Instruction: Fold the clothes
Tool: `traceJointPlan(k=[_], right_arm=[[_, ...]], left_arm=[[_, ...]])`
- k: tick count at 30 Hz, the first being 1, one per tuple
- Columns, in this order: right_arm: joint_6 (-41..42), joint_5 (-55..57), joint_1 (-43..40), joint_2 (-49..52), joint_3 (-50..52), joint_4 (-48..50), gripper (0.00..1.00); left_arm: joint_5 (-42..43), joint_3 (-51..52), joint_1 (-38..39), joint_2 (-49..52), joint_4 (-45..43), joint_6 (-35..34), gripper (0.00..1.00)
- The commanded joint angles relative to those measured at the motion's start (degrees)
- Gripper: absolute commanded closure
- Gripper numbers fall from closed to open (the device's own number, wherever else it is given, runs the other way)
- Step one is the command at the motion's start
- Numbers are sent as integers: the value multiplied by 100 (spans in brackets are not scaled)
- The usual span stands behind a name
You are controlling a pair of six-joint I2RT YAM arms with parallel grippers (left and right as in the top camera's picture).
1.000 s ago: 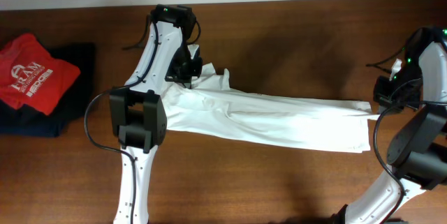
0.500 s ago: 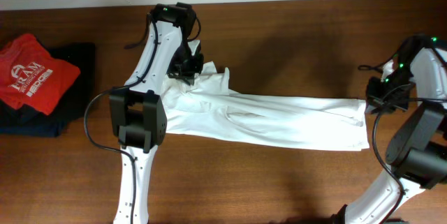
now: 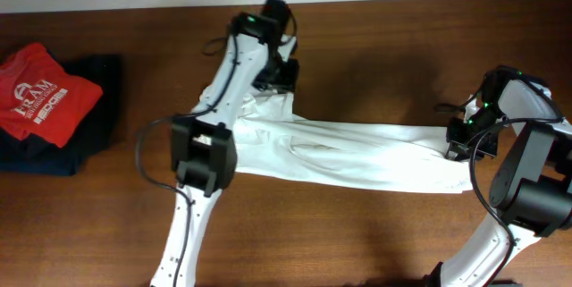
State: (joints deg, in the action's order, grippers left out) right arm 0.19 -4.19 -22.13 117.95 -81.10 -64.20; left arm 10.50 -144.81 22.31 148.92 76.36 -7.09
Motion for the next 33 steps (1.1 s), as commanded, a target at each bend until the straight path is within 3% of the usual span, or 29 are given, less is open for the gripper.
traceJointPlan(k=[1, 3, 4, 5, 6, 11, 15, 18, 26, 28, 30, 33], right_arm=[[4, -28, 9, 7, 44, 0, 76], [2, -28, 0, 7, 44, 0, 76], [2, -28, 0, 7, 44, -2, 76], [2, -28, 0, 7, 44, -2, 76], [2, -28, 0, 7, 44, -2, 76], [2, -7, -2, 7, 44, 2, 75], [2, 13, 0, 7, 44, -2, 75], [2, 33, -2, 7, 44, -33, 75], [-133, -37, 0, 7, 44, -201, 76], [-151, -35, 0, 7, 55, -225, 81], [-151, -35, 0, 9, 59, -238, 81], [-195, -33, 0, 9, 59, -236, 81]], left_arm=[[20, 42, 170, 389, -177, 55, 48], [15, 42, 240, 398, -345, 55, 49], [-85, 42, 269, 413, -398, 52, 64], [-337, 42, 273, 413, -439, 52, 91], [-393, 39, 273, 411, -474, 52, 100], [-468, -1054, 114, 343, -66, 52, 100], [-1246, -1714, -208, 310, 1974, 46, 100], [-555, -1648, -409, 297, 2039, 46, 100], [-560, -1646, -435, 271, 2039, 28, 100], [-586, -1622, -417, 264, 2039, 31, 100], [-841, -1333, -343, 166, 2039, 28, 100], [-1204, 31, -385, -455, 2039, 26, 99]])
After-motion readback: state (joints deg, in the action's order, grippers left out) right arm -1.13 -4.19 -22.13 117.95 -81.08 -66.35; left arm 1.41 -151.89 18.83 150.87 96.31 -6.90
